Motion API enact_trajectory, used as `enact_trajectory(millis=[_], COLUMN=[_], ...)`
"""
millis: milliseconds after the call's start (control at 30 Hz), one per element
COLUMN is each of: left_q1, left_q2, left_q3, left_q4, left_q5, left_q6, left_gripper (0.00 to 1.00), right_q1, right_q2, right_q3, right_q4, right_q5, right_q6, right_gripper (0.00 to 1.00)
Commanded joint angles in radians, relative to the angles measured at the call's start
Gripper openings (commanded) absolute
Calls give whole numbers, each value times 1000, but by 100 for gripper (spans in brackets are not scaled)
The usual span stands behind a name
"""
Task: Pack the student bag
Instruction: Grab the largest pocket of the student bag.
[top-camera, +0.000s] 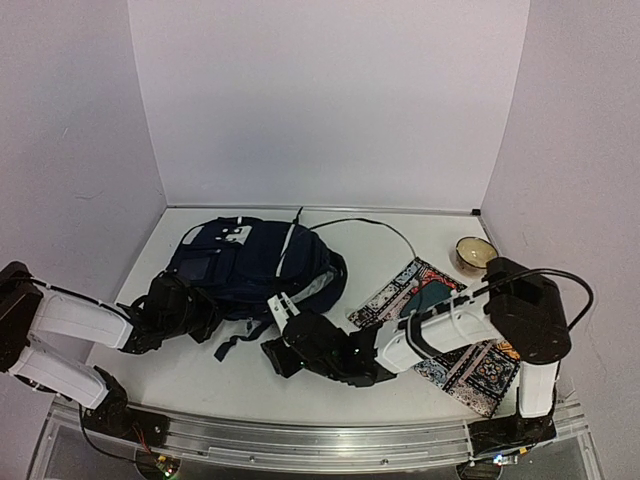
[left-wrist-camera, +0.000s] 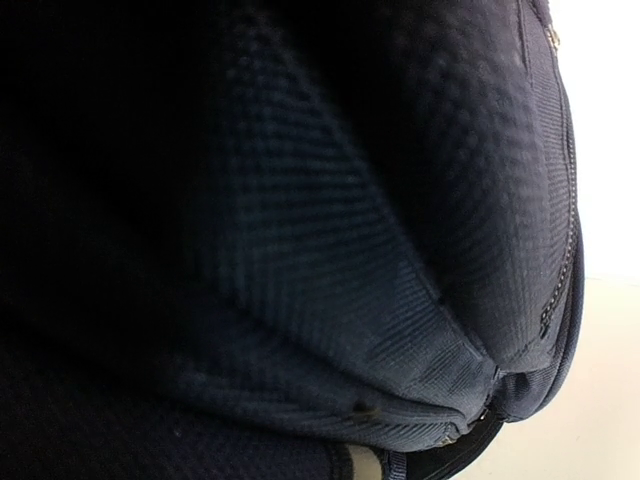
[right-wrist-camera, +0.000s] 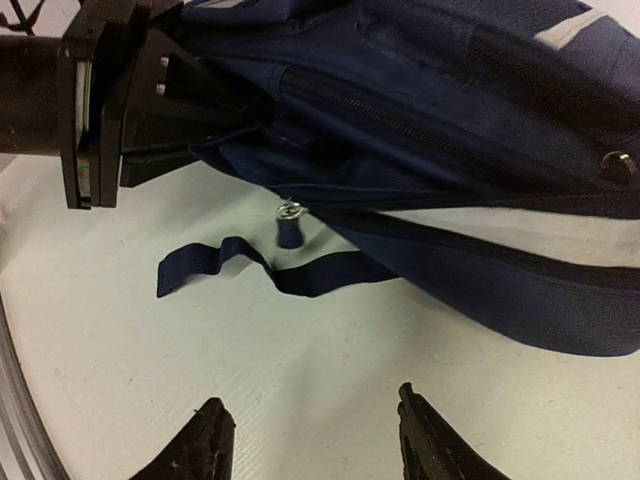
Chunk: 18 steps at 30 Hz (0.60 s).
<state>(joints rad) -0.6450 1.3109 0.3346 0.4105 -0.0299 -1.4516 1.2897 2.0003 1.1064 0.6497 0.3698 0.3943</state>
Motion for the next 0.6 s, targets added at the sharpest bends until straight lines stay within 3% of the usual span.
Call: enact_trajectory(millis=[0,567], left_q1=[-50,-89], left_q2=[18,53], left_q3=[81,101], left_q4=[110,113], left_q5=[59,40], left_q6=[-43,-81], left_gripper=[0,0], right_q1=[4,13], right_q2=[69,309], right_q3=[59,240], right_q4=[165,337], right_q5=[63,237], right_q6=[-22,-141], right_gripper=[53,48])
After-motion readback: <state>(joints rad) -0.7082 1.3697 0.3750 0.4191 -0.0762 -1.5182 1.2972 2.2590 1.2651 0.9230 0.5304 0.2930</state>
